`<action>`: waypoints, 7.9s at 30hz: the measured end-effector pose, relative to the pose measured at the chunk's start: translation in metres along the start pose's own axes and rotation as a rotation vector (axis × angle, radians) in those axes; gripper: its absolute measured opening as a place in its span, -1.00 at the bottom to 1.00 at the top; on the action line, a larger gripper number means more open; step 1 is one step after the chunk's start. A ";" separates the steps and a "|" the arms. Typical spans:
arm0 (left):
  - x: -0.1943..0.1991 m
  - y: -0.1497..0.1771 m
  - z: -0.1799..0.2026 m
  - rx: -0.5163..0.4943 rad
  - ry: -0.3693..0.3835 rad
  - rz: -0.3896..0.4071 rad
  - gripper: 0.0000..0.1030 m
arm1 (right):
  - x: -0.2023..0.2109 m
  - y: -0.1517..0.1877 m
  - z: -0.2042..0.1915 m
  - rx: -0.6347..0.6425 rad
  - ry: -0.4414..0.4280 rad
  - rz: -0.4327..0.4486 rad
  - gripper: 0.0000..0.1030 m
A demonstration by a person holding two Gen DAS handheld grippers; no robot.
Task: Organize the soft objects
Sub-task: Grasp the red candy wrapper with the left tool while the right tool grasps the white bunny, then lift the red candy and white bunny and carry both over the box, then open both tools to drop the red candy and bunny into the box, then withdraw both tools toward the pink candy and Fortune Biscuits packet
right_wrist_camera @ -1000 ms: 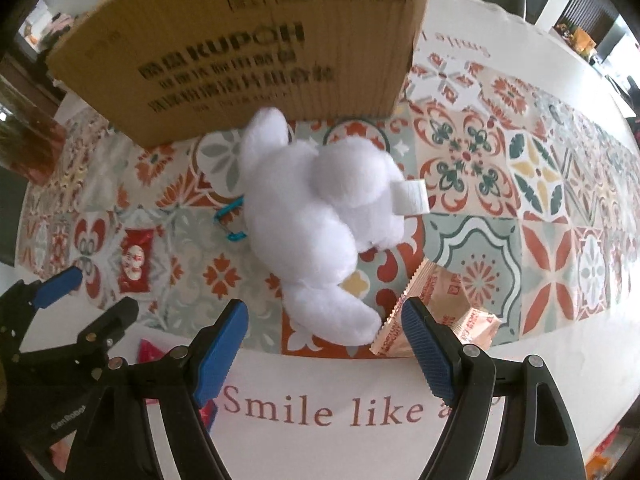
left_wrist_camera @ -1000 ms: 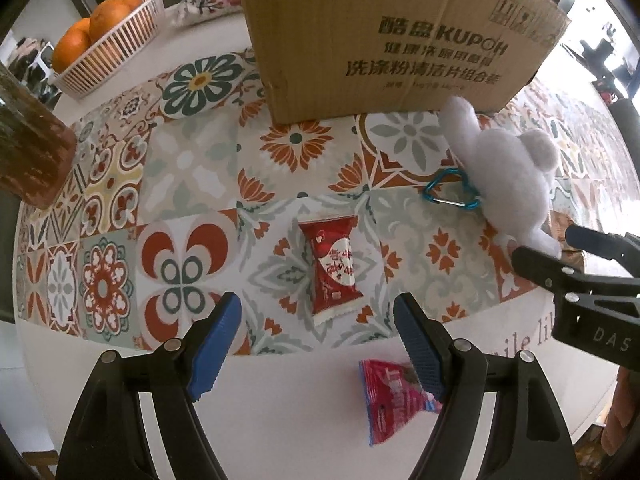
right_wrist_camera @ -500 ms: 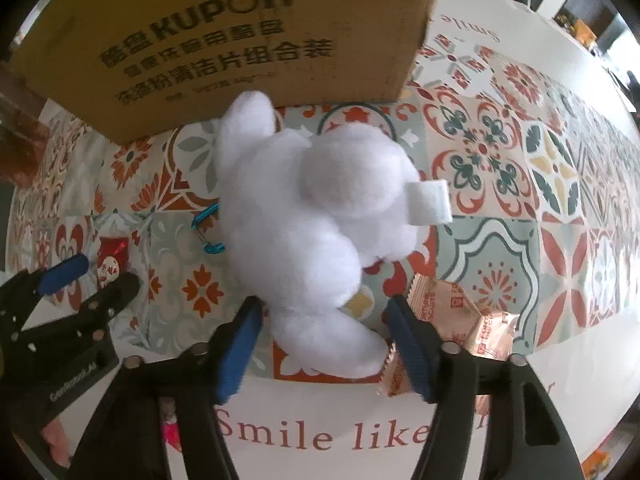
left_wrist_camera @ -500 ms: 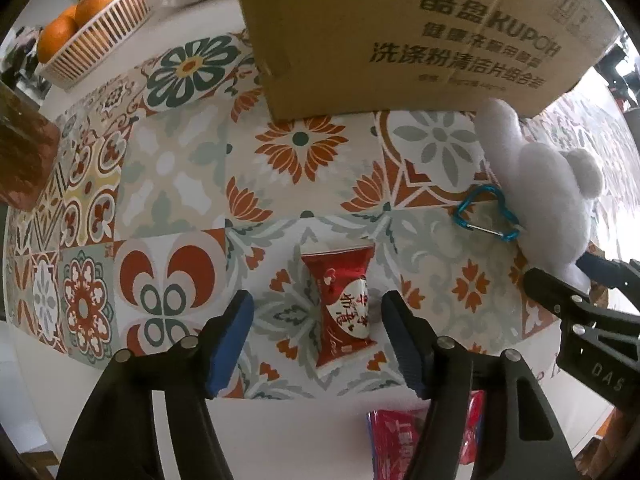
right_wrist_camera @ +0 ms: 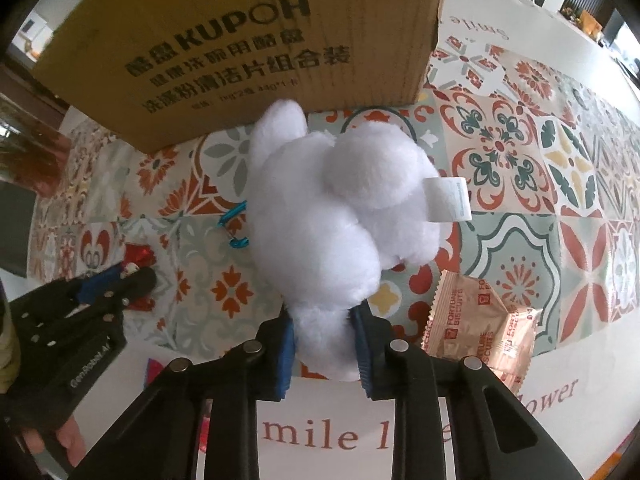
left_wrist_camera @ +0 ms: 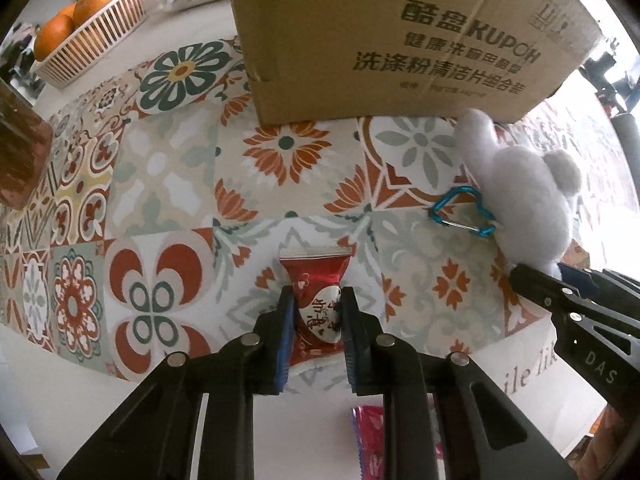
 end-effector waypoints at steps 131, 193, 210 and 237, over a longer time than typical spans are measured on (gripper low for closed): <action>0.104 -0.172 0.026 -0.182 -0.005 0.258 -0.06 | 0.089 -0.173 -0.017 0.266 -0.144 0.137 -0.28; 0.190 0.003 0.070 -0.539 -0.074 0.325 0.39 | 0.190 -0.005 0.015 0.181 0.161 0.259 0.26; 0.170 0.043 0.059 -0.062 -0.075 0.252 0.39 | 0.161 -0.003 0.008 0.492 0.133 0.092 0.26; 0.082 0.093 0.032 0.780 -0.126 0.106 0.40 | 0.059 0.028 0.037 1.044 0.335 -0.348 0.26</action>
Point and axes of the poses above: each gripper's, at about its wrist camera, not at the fingertips, and x roughly against the way its jaws point, z to its right, y to its underside, the point moved 8 cm from there along -x, roughly the way its jaws point, and after that the axes turned 3 degrees about y, right-handed, at the moved point
